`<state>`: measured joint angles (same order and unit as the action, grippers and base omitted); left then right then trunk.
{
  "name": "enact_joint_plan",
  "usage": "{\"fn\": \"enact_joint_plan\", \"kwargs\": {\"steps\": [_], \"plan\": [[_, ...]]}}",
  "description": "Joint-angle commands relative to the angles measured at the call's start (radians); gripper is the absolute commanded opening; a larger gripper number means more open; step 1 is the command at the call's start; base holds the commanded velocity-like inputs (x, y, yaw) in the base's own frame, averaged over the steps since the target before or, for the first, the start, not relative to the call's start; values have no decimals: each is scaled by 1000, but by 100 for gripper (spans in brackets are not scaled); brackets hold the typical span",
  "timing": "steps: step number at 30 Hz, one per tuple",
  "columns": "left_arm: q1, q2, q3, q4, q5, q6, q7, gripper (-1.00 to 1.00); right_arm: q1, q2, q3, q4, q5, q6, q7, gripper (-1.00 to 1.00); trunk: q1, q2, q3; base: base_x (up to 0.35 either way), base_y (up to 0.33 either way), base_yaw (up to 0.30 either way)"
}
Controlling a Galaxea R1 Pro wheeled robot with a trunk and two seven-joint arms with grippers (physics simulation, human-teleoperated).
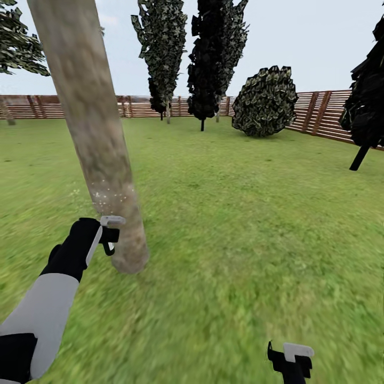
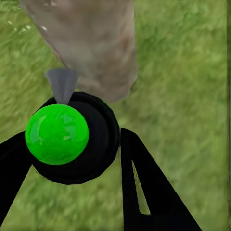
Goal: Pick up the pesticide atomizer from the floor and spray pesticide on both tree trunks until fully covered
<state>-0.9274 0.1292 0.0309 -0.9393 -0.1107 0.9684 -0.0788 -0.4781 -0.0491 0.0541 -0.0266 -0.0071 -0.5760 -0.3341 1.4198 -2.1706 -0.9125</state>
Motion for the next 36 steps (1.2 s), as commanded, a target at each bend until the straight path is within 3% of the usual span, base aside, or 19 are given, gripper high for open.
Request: {"fn": "enact_joint_plan", "kwargs": {"steps": [1, 10, 14, 18, 23, 27, 29, 32, 34, 36], "plan": [[-1, 0, 1, -1, -10, 4, -9, -100, -1, 0, 6, 1, -1, -1, -5, 100, 0, 0, -1, 115, -276, 2], [0, 6, 4, 4, -12, 2, -7, -100, -1, 1, 6, 1, -1, -1, -5, 100, 0, 0, -1, 111, -276, 51], [6, 54, 8, 9, -12, 2, -8, -100, -1, 1, 6, 1, -1, -1, -5, 100, 0, 0, -1, 109, -275, 270], [12, 62, 8, 12, -12, 0, -7, -100, -1, 1, 6, 1, -1, -1, -5, 100, 0, 0, -1, 157, -257, 277], [20, 46, 1, 15, -6, -2, -5, -100, -1, 1, 6, 1, -1, -1, -5, 100, 0, 0, -1, 195, -230, 277], [26, 8, 0, 16, -7, -3, -4, -100, -1, 2, 6, 1, -1, -1, -5, 100, 0, 0, -1, 160, -235, 278], [34, 6, 2, 16, -10, -4, -4, -100, -1, 2, 6, 1, -1, -1, -5, 100, 0, 0, -1, 26, -263, 277], [58, 24, 8, 16, -12, -5, -4, -100, -1, 2, 6, 1, -1, -1, -5, 100, 0, 0, -1, -66, -271, 277], [62, 60, 8, 16, -11, -6, -5, -100, -1, 2, 6, 1, -1, -1, -5, 100, 0, 0, -1, -46, -273, 277], [63, 64, 6, 16, -11, -7, -5, -100, -1, 2, 6, 1, -1, -1, -5, 100, 0, 0, -1, 76, -264, 277]]}}
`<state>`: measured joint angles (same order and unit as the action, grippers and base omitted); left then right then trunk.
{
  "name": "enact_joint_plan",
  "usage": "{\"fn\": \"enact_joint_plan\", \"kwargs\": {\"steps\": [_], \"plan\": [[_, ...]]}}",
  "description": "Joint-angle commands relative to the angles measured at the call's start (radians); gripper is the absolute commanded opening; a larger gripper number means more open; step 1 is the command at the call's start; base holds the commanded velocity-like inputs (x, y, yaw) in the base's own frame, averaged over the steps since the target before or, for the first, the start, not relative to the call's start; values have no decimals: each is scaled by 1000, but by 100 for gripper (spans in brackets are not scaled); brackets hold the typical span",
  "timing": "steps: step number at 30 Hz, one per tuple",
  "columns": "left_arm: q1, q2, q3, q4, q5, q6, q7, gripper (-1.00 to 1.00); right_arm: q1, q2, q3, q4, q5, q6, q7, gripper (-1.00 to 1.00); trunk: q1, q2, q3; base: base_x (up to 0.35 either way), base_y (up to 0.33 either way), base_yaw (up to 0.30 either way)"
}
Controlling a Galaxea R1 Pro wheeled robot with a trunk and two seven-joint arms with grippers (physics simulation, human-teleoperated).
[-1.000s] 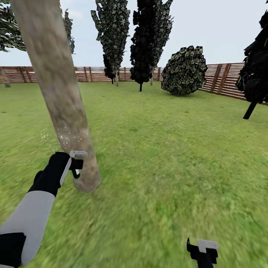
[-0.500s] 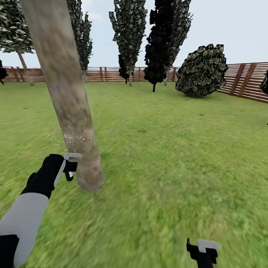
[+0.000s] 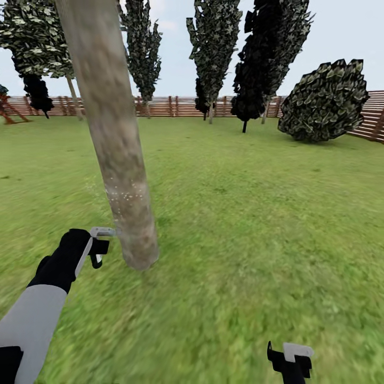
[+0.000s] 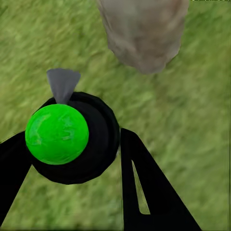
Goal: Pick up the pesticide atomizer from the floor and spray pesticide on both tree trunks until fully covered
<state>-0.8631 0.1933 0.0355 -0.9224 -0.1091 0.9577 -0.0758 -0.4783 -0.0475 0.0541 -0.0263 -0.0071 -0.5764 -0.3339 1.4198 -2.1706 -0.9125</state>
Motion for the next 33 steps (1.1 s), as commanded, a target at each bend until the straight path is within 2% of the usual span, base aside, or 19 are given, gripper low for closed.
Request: {"fn": "enact_joint_plan", "kwargs": {"steps": [1, 2, 3, 4, 7, 15, 18, 25, 28, 33], "plan": [[-1, -4, -1, -1, -12, 3, -8, -100, 0, 0, 6, 0, -1, -1, -5, 100, 0, 0, -1, 145, -245, 277], [-1, -15, -3, -1, -10, 3, -7, -100, 0, 0, 6, 0, -1, -1, -5, 100, 0, 0, -1, 179, -230, 277], [-1, -47, -4, -1, -12, 2, -7, -100, 0, 0, 6, 0, -1, -1, -5, 100, 0, 0, -1, 218, -207, 277], [-1, -62, -5, -1, -13, 1, -7, -100, 0, 0, 6, 0, -1, -1, -5, 100, 0, 0, -1, 229, -198, 277], [-1, -76, -4, -1, -13, 1, -7, -100, 0, 0, 6, 0, -1, -2, -5, 100, 0, 0, -1, 247, -183, 277], [15, -77, -2, 22, -12, -6, -9, -100, 0, 0, 6, 0, -1, -2, -5, 100, 0, 0, -1, 269, -161, 264], [23, -80, -3, 41, -10, -60, -7, -100, 0, -1, 6, 0, -1, -2, -5, 100, 0, 0, -1, 204, -209, 72], [25, -83, -5, 53, -2, -73, -7, -100, 0, -2, 6, 0, -1, -1, -7, 100, 0, 0, -1, 130, -250, 3], [25, -97, -5, 97, -7, -74, -8, -100, 0, -2, 6, 0, -1, -2, -7, 100, 0, 0, -1, 34, -269, 0], [27, -88, -2, 168, -11, -76, -11, -100, 0, -1, 6, 0, -1, -2, -7, 100, 0, 0, -1, 3, -266, 0]]}}
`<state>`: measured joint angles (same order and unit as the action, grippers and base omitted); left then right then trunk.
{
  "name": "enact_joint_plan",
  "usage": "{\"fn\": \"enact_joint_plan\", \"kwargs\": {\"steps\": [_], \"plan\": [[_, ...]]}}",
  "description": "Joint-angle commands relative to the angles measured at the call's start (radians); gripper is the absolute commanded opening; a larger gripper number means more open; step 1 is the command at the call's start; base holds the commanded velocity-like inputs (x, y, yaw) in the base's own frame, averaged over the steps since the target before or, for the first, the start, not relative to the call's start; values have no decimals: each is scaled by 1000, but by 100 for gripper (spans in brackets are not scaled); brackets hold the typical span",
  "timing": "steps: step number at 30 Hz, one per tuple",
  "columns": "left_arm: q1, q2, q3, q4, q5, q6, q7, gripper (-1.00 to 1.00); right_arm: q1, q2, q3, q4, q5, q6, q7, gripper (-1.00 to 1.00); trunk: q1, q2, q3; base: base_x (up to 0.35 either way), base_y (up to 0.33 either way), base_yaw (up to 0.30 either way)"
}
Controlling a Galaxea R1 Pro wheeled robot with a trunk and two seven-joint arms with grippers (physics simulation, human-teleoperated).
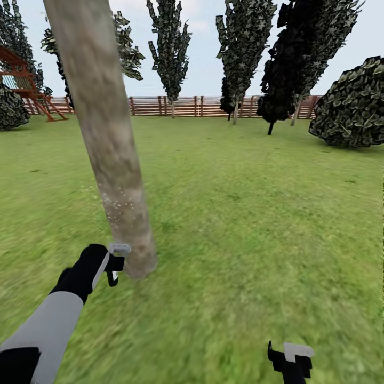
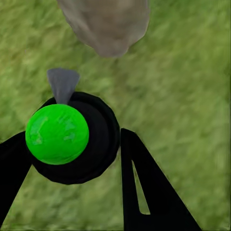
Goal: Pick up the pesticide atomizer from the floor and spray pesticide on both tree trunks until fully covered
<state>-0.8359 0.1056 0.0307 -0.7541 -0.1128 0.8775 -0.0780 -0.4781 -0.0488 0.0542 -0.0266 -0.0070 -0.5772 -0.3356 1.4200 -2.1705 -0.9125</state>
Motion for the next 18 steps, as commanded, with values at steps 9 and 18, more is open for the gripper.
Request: {"fn": "enact_joint_plan", "kwargs": {"steps": [9, 18], "plan": [[59, 17, 9, 5, -3, -67, -6, -100, -1, 1, 6, -2, -2, -1, -6, 100, 0, 0, -4, 0, -26, 41], [66, 18, 9, 1, -1, -123, -5, -100, -1, 0, 6, -1, -2, -1, -7, 100, 0, 0, -6, 239, 0, 46]]}}
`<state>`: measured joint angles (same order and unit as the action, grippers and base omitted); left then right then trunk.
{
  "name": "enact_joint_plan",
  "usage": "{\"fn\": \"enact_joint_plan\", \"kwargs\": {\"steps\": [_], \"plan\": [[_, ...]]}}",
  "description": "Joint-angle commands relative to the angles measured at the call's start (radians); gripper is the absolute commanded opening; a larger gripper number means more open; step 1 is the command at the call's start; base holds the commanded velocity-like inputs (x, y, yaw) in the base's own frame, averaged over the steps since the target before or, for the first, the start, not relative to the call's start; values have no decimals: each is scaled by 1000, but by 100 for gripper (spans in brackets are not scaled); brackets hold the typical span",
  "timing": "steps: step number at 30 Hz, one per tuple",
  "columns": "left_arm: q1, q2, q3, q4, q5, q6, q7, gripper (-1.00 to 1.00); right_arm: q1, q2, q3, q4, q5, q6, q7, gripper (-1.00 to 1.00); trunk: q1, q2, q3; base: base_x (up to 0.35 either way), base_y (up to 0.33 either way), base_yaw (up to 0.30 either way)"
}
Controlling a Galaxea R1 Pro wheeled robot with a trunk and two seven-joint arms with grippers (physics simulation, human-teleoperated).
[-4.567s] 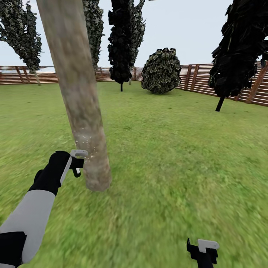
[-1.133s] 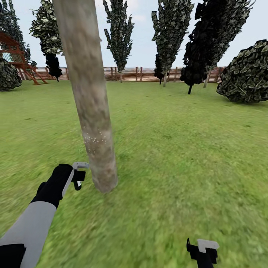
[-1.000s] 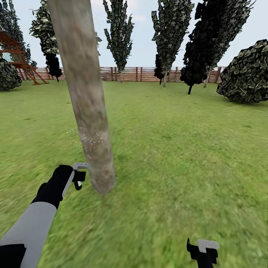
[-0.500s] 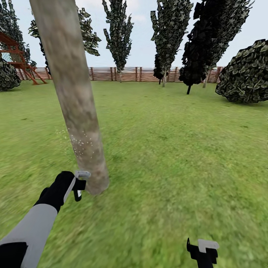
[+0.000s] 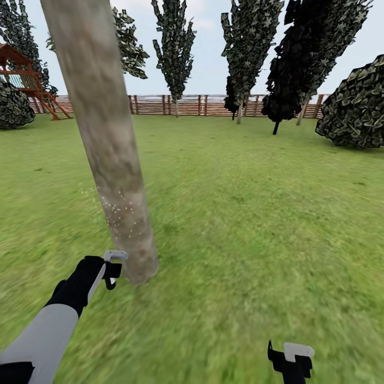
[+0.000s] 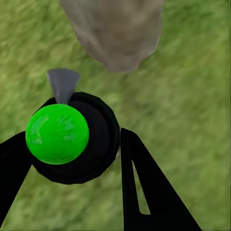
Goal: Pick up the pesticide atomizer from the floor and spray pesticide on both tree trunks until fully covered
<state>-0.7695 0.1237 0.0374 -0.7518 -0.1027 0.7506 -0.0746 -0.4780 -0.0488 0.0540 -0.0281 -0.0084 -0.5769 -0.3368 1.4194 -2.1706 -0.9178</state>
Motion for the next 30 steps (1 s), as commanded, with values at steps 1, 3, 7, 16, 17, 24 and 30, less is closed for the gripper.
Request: {"fn": "enact_joint_plan", "kwargs": {"steps": [1, 3, 7, 16, 17, 24, 30], "plan": [[0, -1, 2, -1, -11, 3, -8, -100, -1, 0, 6, 1, -1, -1, -5, 100, 0, 0, -1, 336, 0, 1], [0, -5, 2, 0, -10, 3, -9, -100, -1, 0, 6, 1, -1, -1, -5, 100, 0, 0, -1, 326, -48, 0], [1, -6, 2, 1, -11, -42, -8, -100, -1, 1, 6, 2, -1, -1, -5, 100, 0, 0, -1, 252, -161, 0], [1, -4, 2, 3, -11, -53, -9, -100, -1, 1, 6, 2, 0, -1, -5, 100, 0, 0, -1, -23, -268, 0], [1, -4, 2, 3, -11, -52, -10, -100, -1, 1, 6, 2, 0, -1, -5, 100, 0, 0, -1, -75, -276, 0], [1, -10, 2, 5, -10, -52, -10, -100, -1, 1, 6, 2, -1, -1, -5, 100, 0, 0, -1, 17, -276, 157], [1, -11, 2, 6, -10, -53, -10, -100, -1, 1, 6, 1, 0, -1, -5, 100, 0, 0, -1, 92, -276, 276]]}}
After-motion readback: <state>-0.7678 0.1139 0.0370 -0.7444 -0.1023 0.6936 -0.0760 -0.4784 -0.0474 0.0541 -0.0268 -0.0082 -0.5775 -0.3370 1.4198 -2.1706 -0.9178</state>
